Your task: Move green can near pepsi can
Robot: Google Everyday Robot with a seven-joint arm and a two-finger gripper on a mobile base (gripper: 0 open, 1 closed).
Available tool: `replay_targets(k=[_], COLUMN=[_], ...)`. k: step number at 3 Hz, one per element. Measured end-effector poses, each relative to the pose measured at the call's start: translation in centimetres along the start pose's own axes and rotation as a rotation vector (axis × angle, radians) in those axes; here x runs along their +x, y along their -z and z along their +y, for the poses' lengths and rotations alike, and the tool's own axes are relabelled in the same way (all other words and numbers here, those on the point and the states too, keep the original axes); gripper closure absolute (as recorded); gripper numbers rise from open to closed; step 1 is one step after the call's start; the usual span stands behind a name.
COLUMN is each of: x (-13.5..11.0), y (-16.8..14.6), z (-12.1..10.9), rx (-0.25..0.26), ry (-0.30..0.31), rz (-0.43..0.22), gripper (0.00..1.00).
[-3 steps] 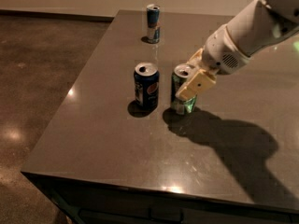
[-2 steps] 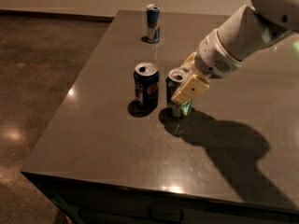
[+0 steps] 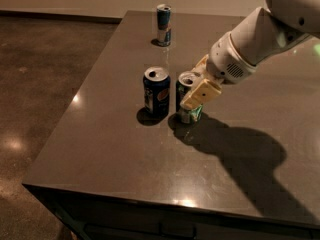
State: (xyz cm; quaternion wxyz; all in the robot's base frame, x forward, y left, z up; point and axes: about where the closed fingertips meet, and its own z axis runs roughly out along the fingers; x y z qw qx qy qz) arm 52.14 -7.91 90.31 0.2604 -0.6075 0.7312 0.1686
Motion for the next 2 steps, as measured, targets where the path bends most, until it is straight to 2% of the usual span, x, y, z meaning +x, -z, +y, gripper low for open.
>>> replay_targets(k=[1,2], x=[-0.1,-0.1], y=[-0.04,-0.04], z=[0.07,0.07], rx=[-0.001,-0.001], ry=[0.002,0.002], rz=[0.0,0.0], gripper=[0.0,0.0])
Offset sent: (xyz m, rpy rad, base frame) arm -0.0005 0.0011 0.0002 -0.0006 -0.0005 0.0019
